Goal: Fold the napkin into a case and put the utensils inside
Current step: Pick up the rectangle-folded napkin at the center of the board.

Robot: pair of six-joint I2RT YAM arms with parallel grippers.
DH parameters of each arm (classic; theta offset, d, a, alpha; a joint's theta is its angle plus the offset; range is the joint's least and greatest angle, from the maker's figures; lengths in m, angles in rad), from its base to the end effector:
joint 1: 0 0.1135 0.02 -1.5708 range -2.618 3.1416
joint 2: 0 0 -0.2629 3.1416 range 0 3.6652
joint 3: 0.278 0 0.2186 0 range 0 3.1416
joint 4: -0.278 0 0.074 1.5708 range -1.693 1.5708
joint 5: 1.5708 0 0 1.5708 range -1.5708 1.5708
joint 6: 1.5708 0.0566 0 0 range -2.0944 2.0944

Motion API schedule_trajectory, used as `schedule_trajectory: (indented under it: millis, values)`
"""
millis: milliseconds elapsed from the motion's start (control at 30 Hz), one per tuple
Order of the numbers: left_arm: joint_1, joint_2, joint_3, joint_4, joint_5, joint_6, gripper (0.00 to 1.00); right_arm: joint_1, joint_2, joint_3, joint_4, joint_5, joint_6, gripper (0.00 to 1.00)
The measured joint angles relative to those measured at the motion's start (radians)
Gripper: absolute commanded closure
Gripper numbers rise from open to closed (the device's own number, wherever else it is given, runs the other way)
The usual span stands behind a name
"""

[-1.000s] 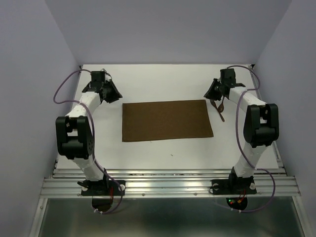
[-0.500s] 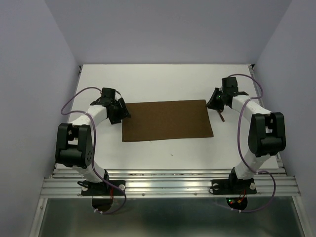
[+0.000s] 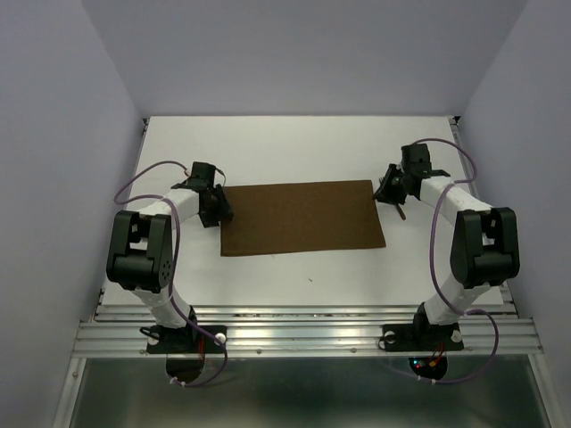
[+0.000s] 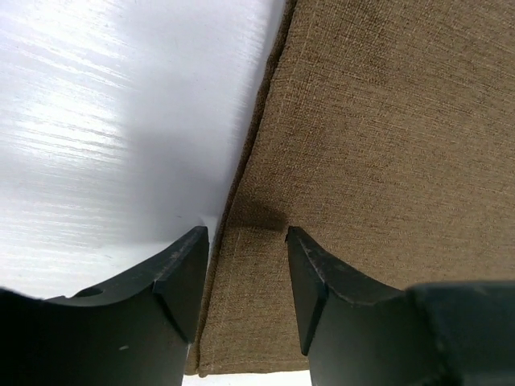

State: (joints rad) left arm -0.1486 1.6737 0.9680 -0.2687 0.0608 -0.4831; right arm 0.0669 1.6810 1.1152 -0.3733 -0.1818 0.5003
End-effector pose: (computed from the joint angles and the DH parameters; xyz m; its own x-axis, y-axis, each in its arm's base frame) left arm 0.3152 -0.0507 0.1764 -0.8089 -0.3477 -0.4740 -0.2193 0.9266 -0.3054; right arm 0.3337 0.0326 0.2081 -0.7892 0.4200 -0.4482 0.2351 0.8807 0.4113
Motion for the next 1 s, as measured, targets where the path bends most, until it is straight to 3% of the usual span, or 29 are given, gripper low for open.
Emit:
schedule_trajectory:
  millis: [233, 267, 333, 367, 1000]
  values:
    - [-0.018, 0.014, 0.000, 0.018, -0.025, -0.009, 0.69, 0.000, 0.000, 0.000, 0.000, 0.003, 0.000, 0.73]
    - [-0.021, 0.017, 0.000, 0.019, -0.028, -0.009, 0.79, 0.000, -0.001, 0.000, 0.000, 0.003, 0.000, 0.73]
    - [-0.025, 0.021, 0.000, 0.029, -0.029, -0.012, 0.88, 0.000, -0.003, -0.003, 0.000, 0.006, 0.000, 0.73]
    - [-0.027, 0.025, 0.002, 0.036, -0.028, -0.016, 0.99, 0.000, -0.005, -0.006, 0.000, 0.011, 0.000, 0.73]
    - [-0.035, -0.019, 0.076, -0.070, -0.066, 0.016, 1.00, 0.000, -0.005, -0.058, -0.074, 0.186, -0.036, 0.73]
